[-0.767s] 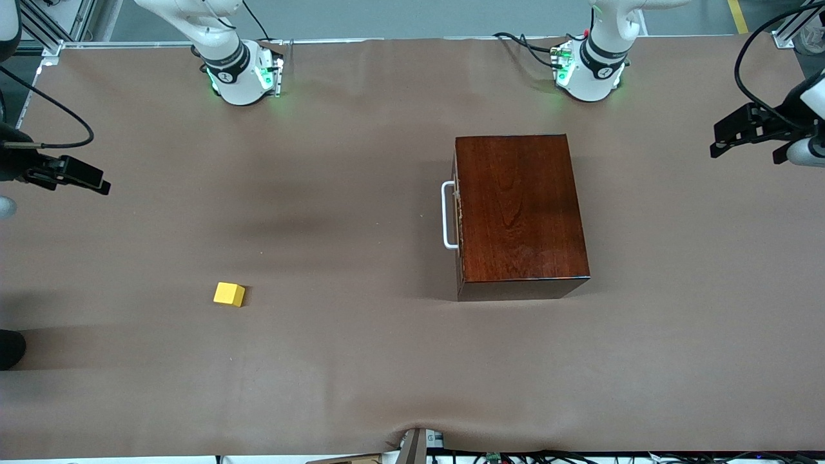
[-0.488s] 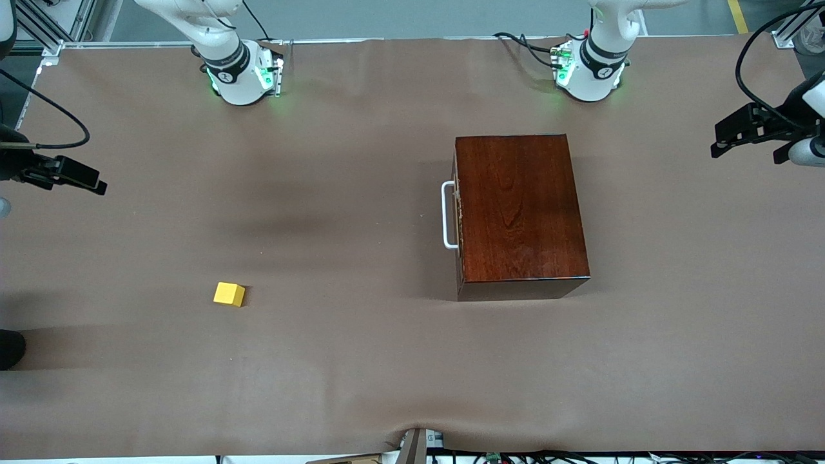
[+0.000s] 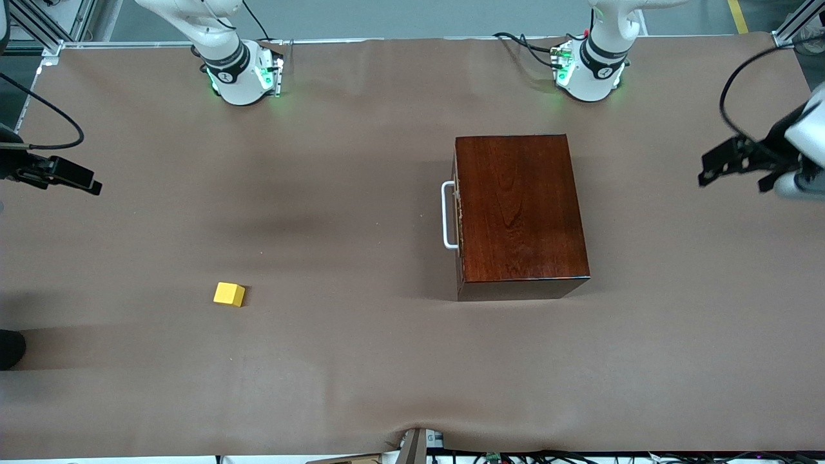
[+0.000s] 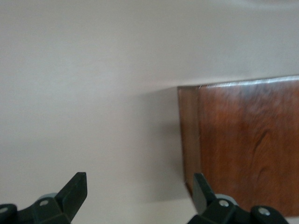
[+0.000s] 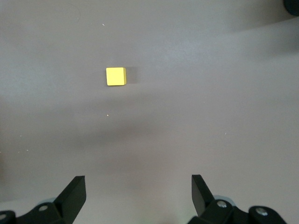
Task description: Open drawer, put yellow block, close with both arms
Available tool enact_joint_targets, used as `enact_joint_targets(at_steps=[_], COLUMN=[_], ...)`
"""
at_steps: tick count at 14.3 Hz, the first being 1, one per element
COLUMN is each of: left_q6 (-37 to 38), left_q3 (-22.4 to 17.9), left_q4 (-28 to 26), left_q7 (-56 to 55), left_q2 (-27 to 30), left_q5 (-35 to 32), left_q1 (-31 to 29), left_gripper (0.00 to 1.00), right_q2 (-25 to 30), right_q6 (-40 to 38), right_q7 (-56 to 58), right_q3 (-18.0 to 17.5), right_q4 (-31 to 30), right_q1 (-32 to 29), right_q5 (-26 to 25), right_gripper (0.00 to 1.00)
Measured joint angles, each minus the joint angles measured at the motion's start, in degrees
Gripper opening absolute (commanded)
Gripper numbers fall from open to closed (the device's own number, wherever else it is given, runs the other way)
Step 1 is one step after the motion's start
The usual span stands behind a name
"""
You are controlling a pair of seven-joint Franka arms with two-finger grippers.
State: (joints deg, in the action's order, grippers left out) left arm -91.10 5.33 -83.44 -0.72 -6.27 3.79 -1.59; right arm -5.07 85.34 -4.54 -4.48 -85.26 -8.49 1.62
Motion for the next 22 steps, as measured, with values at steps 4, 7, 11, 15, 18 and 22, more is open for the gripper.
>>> enact_joint_targets(at_steps=[4, 7, 11, 15, 18, 22], left_q6=[-4.5, -8.6, -11.8, -12.8, -13.4, -18.3], left_q3=[2.2, 2.7, 2.8, 2.7, 2.4, 1.6], left_q4=[0.0, 0.0, 0.3, 3.6, 7.4, 8.9], left_q7=[-9.5, -18.4, -28.4, -40.0, -44.2, -48.2], left_q2=[-4.3, -6.4, -9.5, -15.6, -20.0, -23.8], left_q5=[1.8, 1.8, 0.7, -3.1, -3.4, -7.7], left_q1=[2.1, 7.3, 15.4, 24.4, 30.0, 37.0], left_gripper=[1.00, 1.00, 1.00, 1.00, 1.00, 1.00], right_q2=[0.0, 0.0, 0.0, 0.0, 0.0, 0.0], right_q6=[0.0, 0.0, 0.0, -0.1, -0.1, -0.1], right_q7=[0.0, 0.0, 0.0, 0.0, 0.0, 0.0], right_q3=[0.0, 0.0, 0.0, 0.0, 0.0, 0.0], right_q4=[0.0, 0.0, 0.0, 0.0, 0.0, 0.0], right_q1=[-0.1, -0.1, -0.2, -0.4, -0.5, -0.5], right_q5=[0.0, 0.0, 0.0, 0.0, 0.0, 0.0], right_gripper=[1.00, 1.00, 1.00, 1.00, 1.00, 1.00])
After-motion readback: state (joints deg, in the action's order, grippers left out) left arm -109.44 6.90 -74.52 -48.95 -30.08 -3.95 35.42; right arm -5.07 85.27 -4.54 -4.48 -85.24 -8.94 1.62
